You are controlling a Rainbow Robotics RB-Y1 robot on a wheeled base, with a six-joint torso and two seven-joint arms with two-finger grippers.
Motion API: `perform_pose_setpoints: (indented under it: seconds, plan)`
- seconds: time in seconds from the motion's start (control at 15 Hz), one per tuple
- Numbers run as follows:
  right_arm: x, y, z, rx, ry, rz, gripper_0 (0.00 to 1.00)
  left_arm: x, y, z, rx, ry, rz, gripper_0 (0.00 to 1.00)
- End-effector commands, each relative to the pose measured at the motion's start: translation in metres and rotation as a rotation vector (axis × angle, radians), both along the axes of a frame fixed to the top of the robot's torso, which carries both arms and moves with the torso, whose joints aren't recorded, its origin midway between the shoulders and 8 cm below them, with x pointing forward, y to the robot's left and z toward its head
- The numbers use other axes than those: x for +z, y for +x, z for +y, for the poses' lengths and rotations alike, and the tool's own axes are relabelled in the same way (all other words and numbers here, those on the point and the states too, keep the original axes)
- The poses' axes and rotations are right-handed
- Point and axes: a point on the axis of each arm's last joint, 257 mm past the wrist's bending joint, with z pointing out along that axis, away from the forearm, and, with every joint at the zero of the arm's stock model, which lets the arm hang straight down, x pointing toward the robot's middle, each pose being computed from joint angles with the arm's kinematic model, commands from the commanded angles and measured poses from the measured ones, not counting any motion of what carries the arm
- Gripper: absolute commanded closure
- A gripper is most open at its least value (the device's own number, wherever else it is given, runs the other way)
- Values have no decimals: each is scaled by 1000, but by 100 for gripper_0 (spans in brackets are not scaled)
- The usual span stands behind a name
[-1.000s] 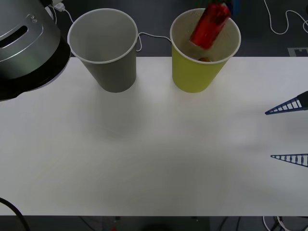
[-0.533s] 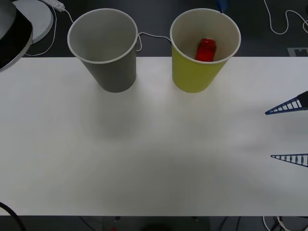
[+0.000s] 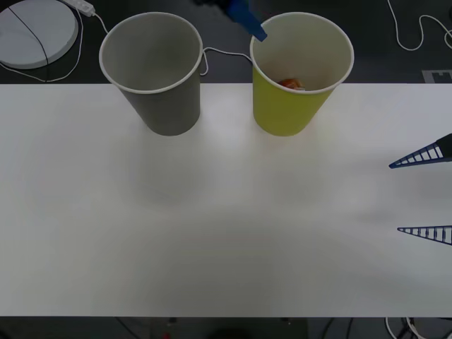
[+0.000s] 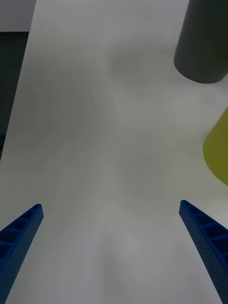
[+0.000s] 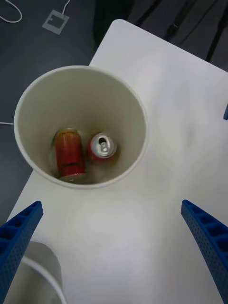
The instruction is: Put the can into the green bin and the plastic bottle into the gray bin
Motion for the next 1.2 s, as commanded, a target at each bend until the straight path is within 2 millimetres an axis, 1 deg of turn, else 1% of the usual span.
perform_pose_setpoints:
  seconds: [0.07,0.2,0.33,0.4,0.53,0.6,0.73,0.87,1.2]
  plan:
    - [0,0,0,0,0,0,0,-11,-13,40,-21,15,-23,0]
    - [0,0,0,0,0,0,0,-24,-22,78,-46,45,-44,0]
    - [0,0,0,0,0,0,0,-30,-31,110,-60,45,-60,0]
    - [0,0,0,0,0,0,0,-38,-37,126,-71,42,-62,0]
    - [0,0,0,0,0,0,0,-48,-47,148,-91,32,-80,0]
    - [0,0,0,0,0,0,0,-58,-53,162,-102,23,-91,0]
    - [0,0,0,0,0,0,0,-71,-63,178,-120,7,-124,0]
    - [0,0,0,0,0,0,0,-91,-74,194,-152,8,-151,0]
    - [0,0,0,0,0,0,0,-134,-94,223,-246,33,-206,0]
